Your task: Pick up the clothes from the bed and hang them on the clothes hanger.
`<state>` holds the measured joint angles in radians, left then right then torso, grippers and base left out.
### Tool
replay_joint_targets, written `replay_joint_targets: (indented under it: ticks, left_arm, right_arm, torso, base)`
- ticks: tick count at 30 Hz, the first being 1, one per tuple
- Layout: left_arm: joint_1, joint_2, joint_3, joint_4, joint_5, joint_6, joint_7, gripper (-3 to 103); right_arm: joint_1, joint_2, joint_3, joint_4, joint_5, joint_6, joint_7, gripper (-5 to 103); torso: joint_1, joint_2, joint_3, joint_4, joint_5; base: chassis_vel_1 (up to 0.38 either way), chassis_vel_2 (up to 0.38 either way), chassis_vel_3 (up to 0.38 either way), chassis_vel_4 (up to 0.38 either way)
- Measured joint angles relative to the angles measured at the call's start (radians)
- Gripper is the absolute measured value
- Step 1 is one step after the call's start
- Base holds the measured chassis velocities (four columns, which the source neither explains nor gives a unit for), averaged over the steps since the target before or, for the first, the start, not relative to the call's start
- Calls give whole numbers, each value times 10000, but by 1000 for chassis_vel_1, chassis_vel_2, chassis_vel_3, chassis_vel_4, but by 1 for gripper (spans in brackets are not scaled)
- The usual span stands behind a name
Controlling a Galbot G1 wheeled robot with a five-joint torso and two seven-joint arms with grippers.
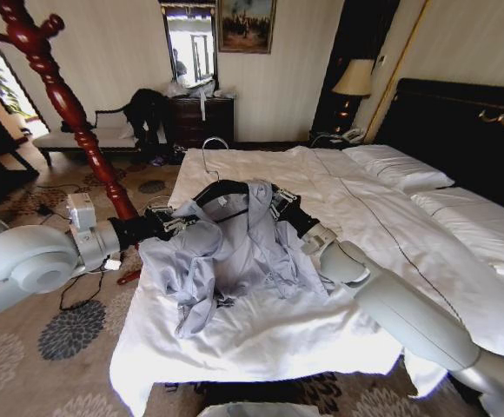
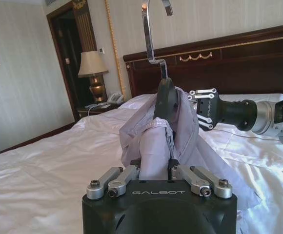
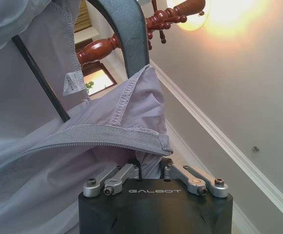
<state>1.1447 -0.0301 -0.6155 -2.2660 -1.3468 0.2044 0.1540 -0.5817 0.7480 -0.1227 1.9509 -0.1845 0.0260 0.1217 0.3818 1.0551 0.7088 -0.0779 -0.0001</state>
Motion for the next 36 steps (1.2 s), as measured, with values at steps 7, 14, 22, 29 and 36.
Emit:
replay_joint_targets:
  ticks: [7,14,22,29,36]
  left_arm:
    - [-3,-80,11,-34,-52,54,-226,20]
    - [-42,-168,137,-27,23,22,-371,20]
    - [-59,-155,24,58,-15,15,-524,18]
    - [-56,-194,-14,28,-12,-21,-557,18]
    - [-184,-460,-196,115,105,-103,-584,18]
  right_arm:
    - [26,0,-3,-19,17,17,1,16]
    - [4,19,18,-26,120,63,78,18]
    - [134,117,-139,67,570,99,72,38]
    - [106,5,-169,232,1010,93,8,65]
    - [-96,-291,-54,456,1248,98,-197,93]
  torso:
    - [0,0,0,0,0]
    - [0,0,0,0,0]
    - [0,0,0,2,0]
    - [0,0,0,0,0]
    - [0,0,0,0,0]
  base:
    - [0,0,0,0]
    - [0,0,0,0]
    - [0,0,0,0]
    - [0,0,0,0]
    - [0,0,0,0]
